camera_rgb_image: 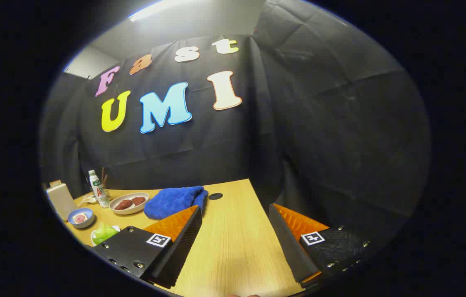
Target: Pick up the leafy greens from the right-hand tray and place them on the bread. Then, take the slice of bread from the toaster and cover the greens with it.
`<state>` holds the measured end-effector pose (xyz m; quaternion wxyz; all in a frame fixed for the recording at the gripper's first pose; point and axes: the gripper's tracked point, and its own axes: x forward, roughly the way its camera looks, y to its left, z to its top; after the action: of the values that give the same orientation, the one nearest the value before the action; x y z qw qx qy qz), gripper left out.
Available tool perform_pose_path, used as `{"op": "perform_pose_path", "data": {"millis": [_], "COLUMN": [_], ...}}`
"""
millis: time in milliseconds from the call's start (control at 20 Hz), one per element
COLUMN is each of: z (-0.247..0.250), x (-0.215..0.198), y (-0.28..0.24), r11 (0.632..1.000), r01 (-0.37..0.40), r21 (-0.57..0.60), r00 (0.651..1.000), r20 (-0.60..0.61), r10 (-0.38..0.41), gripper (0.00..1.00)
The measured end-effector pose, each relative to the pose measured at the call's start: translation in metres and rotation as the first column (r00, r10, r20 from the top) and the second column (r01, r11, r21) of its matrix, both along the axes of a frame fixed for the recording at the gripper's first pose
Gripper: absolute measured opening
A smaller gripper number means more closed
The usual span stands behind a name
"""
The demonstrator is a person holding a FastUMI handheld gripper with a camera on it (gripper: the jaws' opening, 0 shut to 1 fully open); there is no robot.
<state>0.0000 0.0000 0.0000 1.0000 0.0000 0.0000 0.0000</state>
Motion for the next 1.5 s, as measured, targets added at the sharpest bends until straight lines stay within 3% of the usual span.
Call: {"op": "perform_pose_path", "data": {"millis": [300,650,950,1200,1500], "z": [0.064,0.080,0.047,0.018,-0.008], "x": [-0.042,-0.072,-0.073,-0.067,-0.058], "y": [0.081,0.162,0.221,0.256,0.272], "r11": [0.999,0.990,0.959,0.928,0.922], "r01": [-0.023,-0.105,-0.239,-0.343,-0.367], "r21": [-0.047,-0.098,-0.152,-0.143,-0.125], "r00": [0.995,0.984,0.971,0.931,0.888], "r20": [0.093,0.131,-0.026,-0.180,-0.343], "r10": [0.027,0.118,0.238,0.317,0.307], "gripper": [0.99,0.99,0.99,0.99,0.99]}}
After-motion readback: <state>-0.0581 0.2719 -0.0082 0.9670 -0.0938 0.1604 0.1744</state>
